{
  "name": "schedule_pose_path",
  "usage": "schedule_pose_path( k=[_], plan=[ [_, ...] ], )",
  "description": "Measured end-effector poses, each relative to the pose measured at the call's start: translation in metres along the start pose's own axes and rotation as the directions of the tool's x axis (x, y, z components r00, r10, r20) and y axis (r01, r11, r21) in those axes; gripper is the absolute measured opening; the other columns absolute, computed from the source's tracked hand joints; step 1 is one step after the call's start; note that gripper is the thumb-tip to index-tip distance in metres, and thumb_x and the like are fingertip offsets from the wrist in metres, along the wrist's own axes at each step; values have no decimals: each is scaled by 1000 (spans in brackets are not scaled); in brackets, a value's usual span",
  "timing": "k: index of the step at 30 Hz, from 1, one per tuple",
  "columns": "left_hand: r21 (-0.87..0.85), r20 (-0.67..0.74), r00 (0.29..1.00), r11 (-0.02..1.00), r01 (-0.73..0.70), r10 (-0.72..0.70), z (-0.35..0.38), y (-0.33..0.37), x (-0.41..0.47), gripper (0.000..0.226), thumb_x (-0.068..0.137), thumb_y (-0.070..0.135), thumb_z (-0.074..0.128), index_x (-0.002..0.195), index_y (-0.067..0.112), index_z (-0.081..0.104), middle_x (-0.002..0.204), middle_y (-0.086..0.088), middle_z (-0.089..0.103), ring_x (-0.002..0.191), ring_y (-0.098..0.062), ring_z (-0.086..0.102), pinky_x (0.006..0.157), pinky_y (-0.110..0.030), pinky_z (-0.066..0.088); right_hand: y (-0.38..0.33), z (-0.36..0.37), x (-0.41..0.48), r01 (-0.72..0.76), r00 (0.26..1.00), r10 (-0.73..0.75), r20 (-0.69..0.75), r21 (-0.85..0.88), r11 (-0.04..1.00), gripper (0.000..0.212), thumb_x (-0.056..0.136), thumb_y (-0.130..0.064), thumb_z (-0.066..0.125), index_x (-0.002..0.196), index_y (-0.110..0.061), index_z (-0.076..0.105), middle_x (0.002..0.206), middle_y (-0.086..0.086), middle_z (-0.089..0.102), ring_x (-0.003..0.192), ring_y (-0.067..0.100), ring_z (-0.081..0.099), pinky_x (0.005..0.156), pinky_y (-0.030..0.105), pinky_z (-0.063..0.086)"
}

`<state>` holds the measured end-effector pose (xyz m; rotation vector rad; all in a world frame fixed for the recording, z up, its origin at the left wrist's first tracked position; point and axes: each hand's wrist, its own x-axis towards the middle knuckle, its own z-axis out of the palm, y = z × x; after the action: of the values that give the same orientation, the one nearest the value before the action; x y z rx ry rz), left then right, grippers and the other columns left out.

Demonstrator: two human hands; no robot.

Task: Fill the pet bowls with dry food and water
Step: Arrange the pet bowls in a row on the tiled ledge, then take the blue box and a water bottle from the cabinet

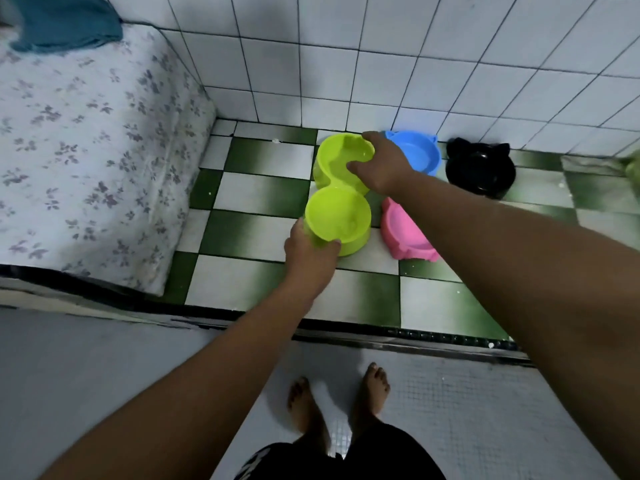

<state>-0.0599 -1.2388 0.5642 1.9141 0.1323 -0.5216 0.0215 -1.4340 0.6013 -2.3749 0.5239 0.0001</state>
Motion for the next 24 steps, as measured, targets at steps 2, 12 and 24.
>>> schedule_pose_path(
  k=[2, 12, 24],
  plan=[
    [66, -3, 999, 996, -52, 52, -6, 5, 3, 77, 90, 23, 72, 156, 15, 33, 147, -12, 44, 130, -29, 48, 101, -32, 43, -2, -5, -22, 16, 999, -16, -43, -10, 1000, 69, 90, -32, 68, 149, -11, 39, 149, 9, 47, 136, 25, 44, 107, 27, 34],
    [239, 79, 984, 956, -172, 157, -24, -15, -41, 71, 93, 29, 69, 155, 17, 36, 148, -14, 39, 134, -28, 48, 106, -28, 38, 16, 0, -155, 33, 996, -29, -85, 52, 998, 60, 91, -26, 68, 145, -13, 45, 142, 10, 54, 129, 26, 51, 93, 20, 33],
    [454, 197, 948, 834, -314, 250, -51, -113, -148, 66, 96, 35, 67, 154, 21, 39, 151, -10, 43, 138, -23, 46, 116, -34, 35, 57, 56, -315, 29, 998, -19, -65, 145, 989, 59, 90, -21, 67, 144, -9, 47, 146, 8, 52, 135, 22, 47, 105, 17, 29]
  ],
)
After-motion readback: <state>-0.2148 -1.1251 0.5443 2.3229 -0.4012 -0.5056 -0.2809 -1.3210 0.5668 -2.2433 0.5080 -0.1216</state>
